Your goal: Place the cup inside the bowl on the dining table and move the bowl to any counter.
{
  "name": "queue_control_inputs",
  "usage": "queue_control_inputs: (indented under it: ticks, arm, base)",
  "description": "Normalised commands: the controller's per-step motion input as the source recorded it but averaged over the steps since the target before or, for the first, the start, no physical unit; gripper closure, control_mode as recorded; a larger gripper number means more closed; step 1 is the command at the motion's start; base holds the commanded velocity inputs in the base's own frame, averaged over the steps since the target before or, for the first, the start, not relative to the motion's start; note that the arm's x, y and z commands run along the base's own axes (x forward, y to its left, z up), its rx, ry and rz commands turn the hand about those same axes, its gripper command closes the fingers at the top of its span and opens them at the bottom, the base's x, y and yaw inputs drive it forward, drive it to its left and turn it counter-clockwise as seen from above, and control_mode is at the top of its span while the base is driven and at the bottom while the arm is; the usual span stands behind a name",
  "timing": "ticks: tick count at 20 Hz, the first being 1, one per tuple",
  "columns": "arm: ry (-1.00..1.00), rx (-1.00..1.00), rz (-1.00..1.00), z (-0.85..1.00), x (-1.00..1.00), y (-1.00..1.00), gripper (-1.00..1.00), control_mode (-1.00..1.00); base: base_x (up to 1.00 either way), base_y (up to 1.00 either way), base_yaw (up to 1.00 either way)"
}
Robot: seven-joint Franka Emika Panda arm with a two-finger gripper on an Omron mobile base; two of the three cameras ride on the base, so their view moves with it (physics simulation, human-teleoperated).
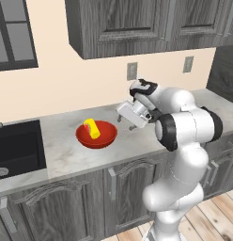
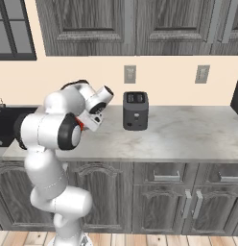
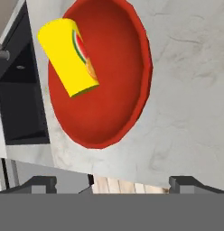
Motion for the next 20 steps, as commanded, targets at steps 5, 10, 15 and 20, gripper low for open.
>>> queue_control_inputs:
  ticks: [5,10,15,20]
  arm:
    - [-0.12,0.00,0.00,0.28,-0.46,-0.12,-1.00,-1.00]
    - [-0.11,0.00,0.00,0.35,-0.53,-0.19,-1.00,-1.00]
    - [-0.10,-0.01,0.00,0.37,-0.65,-0.22,-1.00,-1.00]
    - [-0.07,-0.08,0.00,0.38,-0.66,-0.24,-1.00,-1.00]
  base:
    - [0.00,0.00,0.00]
    - [0.00,0.00,0.00]
    - [0.00,0.00,0.00]
    - [0.00,0.00,0.00]
